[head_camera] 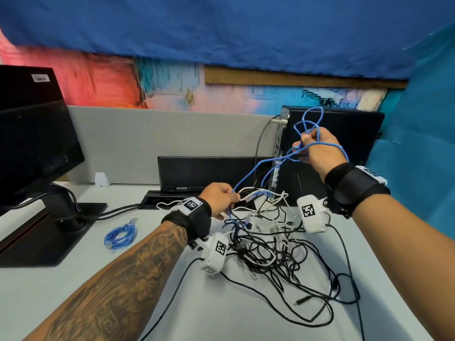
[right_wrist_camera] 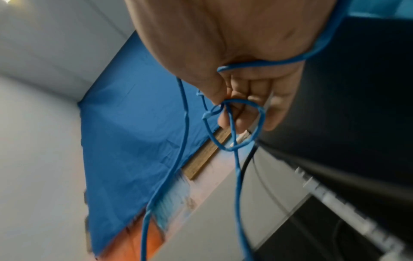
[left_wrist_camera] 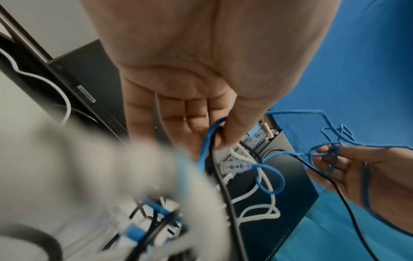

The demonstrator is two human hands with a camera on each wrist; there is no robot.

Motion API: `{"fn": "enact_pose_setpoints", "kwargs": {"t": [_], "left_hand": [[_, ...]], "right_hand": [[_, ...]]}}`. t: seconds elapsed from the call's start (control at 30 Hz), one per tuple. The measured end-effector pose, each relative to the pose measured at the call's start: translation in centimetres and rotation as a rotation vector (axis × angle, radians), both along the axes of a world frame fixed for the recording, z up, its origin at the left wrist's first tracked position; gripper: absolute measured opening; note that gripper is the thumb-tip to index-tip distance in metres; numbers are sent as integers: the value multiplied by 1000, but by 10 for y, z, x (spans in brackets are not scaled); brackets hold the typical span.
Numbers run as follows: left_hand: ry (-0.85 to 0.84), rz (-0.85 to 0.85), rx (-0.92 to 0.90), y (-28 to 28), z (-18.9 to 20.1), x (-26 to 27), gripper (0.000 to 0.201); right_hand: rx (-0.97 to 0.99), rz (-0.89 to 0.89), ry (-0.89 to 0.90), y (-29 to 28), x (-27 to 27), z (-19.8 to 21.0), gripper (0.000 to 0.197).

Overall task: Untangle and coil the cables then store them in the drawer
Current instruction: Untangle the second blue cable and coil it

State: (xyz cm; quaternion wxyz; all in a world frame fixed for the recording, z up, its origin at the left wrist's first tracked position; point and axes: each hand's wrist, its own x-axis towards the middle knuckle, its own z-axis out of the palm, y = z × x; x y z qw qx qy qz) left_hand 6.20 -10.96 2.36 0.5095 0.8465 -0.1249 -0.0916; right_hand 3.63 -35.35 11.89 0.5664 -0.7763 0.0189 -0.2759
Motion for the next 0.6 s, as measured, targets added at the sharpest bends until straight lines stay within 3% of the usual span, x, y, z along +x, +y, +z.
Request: {"fn": "enact_pose_setpoints", "kwargs": {"t": [0.07,0.1,0.17,0.23,0.3,0.43,0.5,0.6], "left_hand": [[36,-104,-83,-2,8,-6,17],[50,-145,-167,-4,13,-10,26],[66,-97,-378,-10,26,-10,41],[15,14,-513,-17,39,-6,35],[-23,23,-471,-24,48,-5,29],[99,-152,-329,-36,53,-10,30],[145,-202,-388,-39,52,-13,28],[182,-216,-568,-44,53,-19,44]], "right_hand": [[33,111,24,10,0,-2,19],[16,158,38,15,-2,-1,15],[-15,234,39,22,-3,1,13],[-8,284,36,29,-5,6,20],[14,351,36,40,-10,14,25],[89,471,34,56,-17,23,28],[94,466,4,56,-17,25,26],[100,431,-23,55,-14,24,23]]}}
